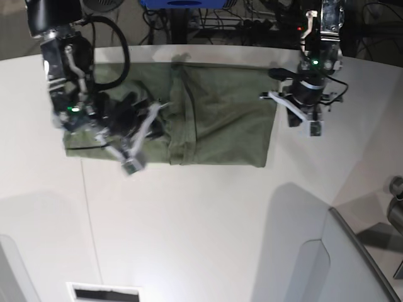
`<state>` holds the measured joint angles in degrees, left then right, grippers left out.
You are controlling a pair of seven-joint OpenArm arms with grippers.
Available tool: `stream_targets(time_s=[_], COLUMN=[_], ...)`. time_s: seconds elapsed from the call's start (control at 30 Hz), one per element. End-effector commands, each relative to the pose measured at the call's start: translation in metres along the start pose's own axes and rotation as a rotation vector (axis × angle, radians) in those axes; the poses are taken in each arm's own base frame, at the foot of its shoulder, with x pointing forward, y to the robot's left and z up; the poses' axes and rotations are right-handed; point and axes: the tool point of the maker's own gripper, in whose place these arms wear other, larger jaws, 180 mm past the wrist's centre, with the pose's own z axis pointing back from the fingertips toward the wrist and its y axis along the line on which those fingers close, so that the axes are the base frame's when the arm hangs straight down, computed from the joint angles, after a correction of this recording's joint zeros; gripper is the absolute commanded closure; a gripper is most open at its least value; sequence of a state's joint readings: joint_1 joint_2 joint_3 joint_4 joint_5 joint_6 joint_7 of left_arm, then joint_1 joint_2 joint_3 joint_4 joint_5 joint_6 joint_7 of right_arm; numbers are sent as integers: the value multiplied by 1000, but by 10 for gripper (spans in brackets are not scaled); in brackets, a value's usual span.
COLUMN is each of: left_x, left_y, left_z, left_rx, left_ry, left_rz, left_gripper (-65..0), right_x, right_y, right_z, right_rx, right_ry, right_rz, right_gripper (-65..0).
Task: Layout the t-shirt on the table in an organized manner, then fold the t-shirt properly
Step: 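Smooth the folded layer with the right gripper and withdraw it, then grasp the shirt end with the right gripper and lift it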
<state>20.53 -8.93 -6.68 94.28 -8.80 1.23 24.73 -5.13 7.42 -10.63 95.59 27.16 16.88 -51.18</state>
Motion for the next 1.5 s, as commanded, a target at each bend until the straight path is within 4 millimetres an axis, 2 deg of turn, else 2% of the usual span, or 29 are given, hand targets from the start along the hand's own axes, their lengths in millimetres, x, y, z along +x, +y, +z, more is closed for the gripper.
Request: stream_targets(time_s=[0.0,0.1,0.17,0.2,0.23,0.3,0.37,0.5,0.73,0.83,1.17,1.23,1.37,1.47], left_x=[10,5,-3,-5,-8,-15,-17,-19,-17,-18,-21,-22,-22,-22], left_y=[14,44,62,70,74,78,78,78,76,77,77,77,77,77], left_z=[5,16,23,26,28,32,33,34,34,34,34,34,34,34], left_rx=[32,103,143,155,160,168,167,167,165,165,166,166,166,166], left_ry=[-38,-33,-19,-13,-4,12,16,21,16,17,25,26,28,28], left_rz=[-7,10,10,-3,-12,-21,-23,-22,-20,-20,-17,-17,-17,-17], left_gripper=[0,0,0,0,0,0,0,0,0,0,0,0,0,0], right_x=[15,19,8,-1,-1,-5,-5,-10,-33,-44,-43,-46,-37,-42], right_y=[-21,-73,-108,-115,-119,-137,-146,-167,-192,-192,-193,-197,-195,-194], right_z=[16,50,74,79,82,96,104,121,132,130,134,140,146,155], right_rx=[-57,-163,-206,-206,-203,-236,-254,-309,-354,-341,-343,-357,-290,-223], right_ry=[-64,-175,-214,-188,-164,-94,-93,-123,-33,17,8,-7,-110,-140], right_rz=[-21,-241,-416,-462,-471,-458,-465,-514,-508,-532,-544,-567,-636,-719], right_gripper=[0,0,0,-9,-39,-143,-233,-338,-398,-398,-398,-398,-404,-426])
